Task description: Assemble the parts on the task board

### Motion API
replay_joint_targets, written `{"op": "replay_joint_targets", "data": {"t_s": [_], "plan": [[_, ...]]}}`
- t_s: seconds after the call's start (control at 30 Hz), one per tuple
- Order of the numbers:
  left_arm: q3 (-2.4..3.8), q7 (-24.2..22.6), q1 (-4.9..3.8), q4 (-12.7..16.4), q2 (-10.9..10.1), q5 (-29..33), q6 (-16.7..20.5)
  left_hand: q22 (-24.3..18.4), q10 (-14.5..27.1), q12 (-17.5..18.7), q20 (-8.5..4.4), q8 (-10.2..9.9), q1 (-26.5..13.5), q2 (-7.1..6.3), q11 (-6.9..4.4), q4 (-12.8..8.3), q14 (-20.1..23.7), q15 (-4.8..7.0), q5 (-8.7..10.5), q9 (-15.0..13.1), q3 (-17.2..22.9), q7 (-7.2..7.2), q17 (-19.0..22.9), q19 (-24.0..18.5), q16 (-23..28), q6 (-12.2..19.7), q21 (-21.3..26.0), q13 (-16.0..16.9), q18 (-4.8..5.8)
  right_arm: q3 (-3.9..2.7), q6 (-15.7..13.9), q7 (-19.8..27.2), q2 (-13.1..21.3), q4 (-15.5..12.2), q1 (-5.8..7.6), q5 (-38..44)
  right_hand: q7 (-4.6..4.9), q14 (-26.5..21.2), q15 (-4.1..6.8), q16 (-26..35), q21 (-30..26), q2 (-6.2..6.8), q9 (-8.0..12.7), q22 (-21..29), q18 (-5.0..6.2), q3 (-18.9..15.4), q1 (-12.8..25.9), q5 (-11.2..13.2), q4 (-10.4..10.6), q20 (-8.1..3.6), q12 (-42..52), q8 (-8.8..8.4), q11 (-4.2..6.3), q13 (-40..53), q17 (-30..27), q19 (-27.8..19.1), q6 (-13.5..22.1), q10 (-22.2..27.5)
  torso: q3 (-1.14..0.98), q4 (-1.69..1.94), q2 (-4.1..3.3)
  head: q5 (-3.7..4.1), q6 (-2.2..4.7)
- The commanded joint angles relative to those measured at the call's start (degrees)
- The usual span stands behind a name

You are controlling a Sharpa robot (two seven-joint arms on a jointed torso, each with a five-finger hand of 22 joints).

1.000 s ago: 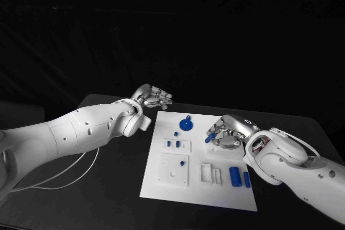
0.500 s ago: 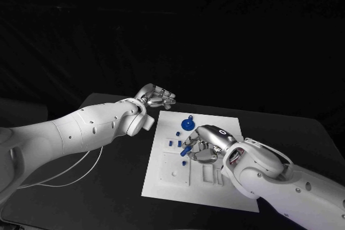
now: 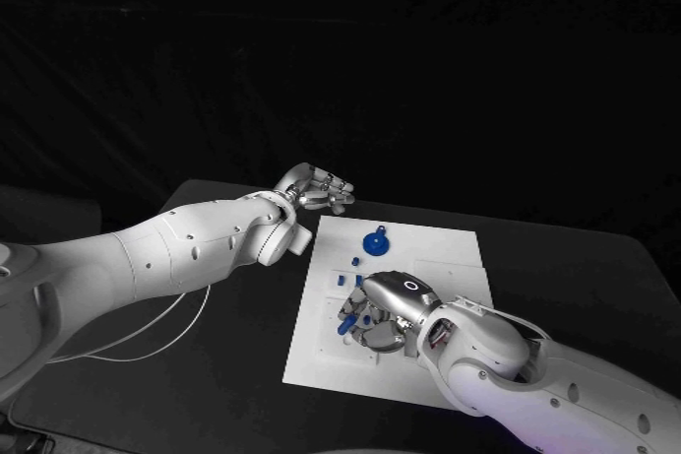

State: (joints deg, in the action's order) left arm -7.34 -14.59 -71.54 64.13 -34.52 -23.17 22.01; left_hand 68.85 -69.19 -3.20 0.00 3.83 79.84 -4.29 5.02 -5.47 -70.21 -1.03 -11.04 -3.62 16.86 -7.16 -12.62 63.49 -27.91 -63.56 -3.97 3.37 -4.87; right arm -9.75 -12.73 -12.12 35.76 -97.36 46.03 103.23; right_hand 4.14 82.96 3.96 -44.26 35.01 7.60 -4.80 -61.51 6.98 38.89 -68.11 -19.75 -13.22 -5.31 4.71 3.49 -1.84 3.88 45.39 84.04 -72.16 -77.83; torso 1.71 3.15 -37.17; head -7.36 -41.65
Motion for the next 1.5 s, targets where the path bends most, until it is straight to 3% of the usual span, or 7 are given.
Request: {"op": "replay_joint_targets", "data": {"t_s": [0.03, 0.23, 0.6, 1.17, 1.5], "plan": [[0.05, -0.5, 0.16, 0.1, 0.2, 0.5, -0.7, 0.0, 0.3, -0.3, 0.04, -0.1, 0.1, 0.45, 0.03, 0.2, 0.0, -0.16, 0.19, 0.0, 0.0, 0.01, -0.1, 0.3, 0.2, 0.1, 0.1, 0.0, 0.58, 0.61, 1.6, 0.9, -0.3, 0.5, -0.02, 2.8, 0.1, 0.0, 0.38, 0.0, -0.4, -0.59, 0.0, -0.1, 1.02, -0.1, -0.1, 0.3, -0.4, -0.33, -0.1, 0.19, 1.08, 0.1, 0.0, 2.1, -0.3, -1.7, -0.03, -0.04, 0.02, -0.13, -0.11], [0.05, -0.4, 0.16, 0.1, 0.2, 0.5, -0.7, 0.0, 0.3, -0.3, 0.04, -0.1, 0.1, 0.45, 0.03, 0.2, 0.0, -0.16, 0.19, 0.0, 0.0, 0.01, -0.1, 0.3, 0.2, 0.1, 0.1, 0.0, 0.58, 1.73, 2.0, 0.6, -0.7, 1.3, -0.02, 4.3, 0.1, 0.1, 0.37, 0.0, -0.4, -0.69, 0.0, -0.3, 0.96, -0.3, 0.0, 0.4, -0.5, -0.33, -0.1, 0.2, 1.08, 0.1, 0.0, 2.1, -0.3, -1.7, -0.06, -0.08, 0.01, -0.09, -0.18], [0.05, -0.4, 0.16, 0.1, 0.1, 0.5, -0.7, -0.1, 0.4, -0.3, 0.05, -0.1, 0.1, 0.49, 0.05, 0.3, 0.0, -0.17, 0.2, 0.0, -0.1, -0.02, -0.1, 0.3, 0.2, 0.2, 0.1, 0.0, 0.58, 2.78, 1.9, -1.1, -1.2, 2.1, -0.03, 7.2, 0.07, 0.1, 0.36, 0.0, -0.5, -0.6, 0.0, -0.6, 0.92, 0.2, 0.1, 0.8, -0.7, -0.34, -0.1, 0.19, 1.1, 0.1, 0.0, 2.2, -0.4, -1.8, -0.04, -0.05, 0.0, -0.1, -0.19], [0.05, -0.4, 0.18, 0.2, -0.1, 0.5, -0.8, -0.1, 0.4, -0.3, 0.05, -0.1, 0.1, 0.49, 0.05, 0.3, 0.0, -0.17, 0.2, 0.0, -0.1, -0.02, -0.1, 0.3, 0.2, 0.2, 0.1, 0.0, 0.58, 2.97, -0.4, -2.7, -0.7, 1.4, -0.04, 8.9, -0.01, 0.1, 0.43, -0.1, -0.3, -0.41, 0.0, -1.0, 0.91, 0.6, 0.1, 1.2, -0.8, -0.39, -0.1, 0.2, 1.18, 0.1, 0.0, 2.2, -0.7, -2.0, -0.03, -0.03, 0.02, -0.07, -0.44], [0.05, -0.4, 0.18, 0.1, 0.0, 0.5, -0.8, -0.1, 0.4, -0.3, 0.05, -0.1, 0.1, 0.49, 0.05, 0.3, 0.0, -0.17, 0.2, 0.0, -0.1, -0.02, -0.1, 0.3, 0.2, 0.2, 0.1, 0.0, 0.58, 2.97, 1.9, -2.3, -0.2, 0.9, -0.03, 8.5, -0.02, 0.1, 0.44, -0.1, -0.2, -0.36, 0.0, -1.2, 0.88, 0.7, 0.1, 1.6, -0.7, -0.39, -0.2, 0.2, 1.2, 0.1, 0.0, 2.2, -0.7, -2.1, 0.0, -0.03, 0.04, -0.18, -0.71]]}}
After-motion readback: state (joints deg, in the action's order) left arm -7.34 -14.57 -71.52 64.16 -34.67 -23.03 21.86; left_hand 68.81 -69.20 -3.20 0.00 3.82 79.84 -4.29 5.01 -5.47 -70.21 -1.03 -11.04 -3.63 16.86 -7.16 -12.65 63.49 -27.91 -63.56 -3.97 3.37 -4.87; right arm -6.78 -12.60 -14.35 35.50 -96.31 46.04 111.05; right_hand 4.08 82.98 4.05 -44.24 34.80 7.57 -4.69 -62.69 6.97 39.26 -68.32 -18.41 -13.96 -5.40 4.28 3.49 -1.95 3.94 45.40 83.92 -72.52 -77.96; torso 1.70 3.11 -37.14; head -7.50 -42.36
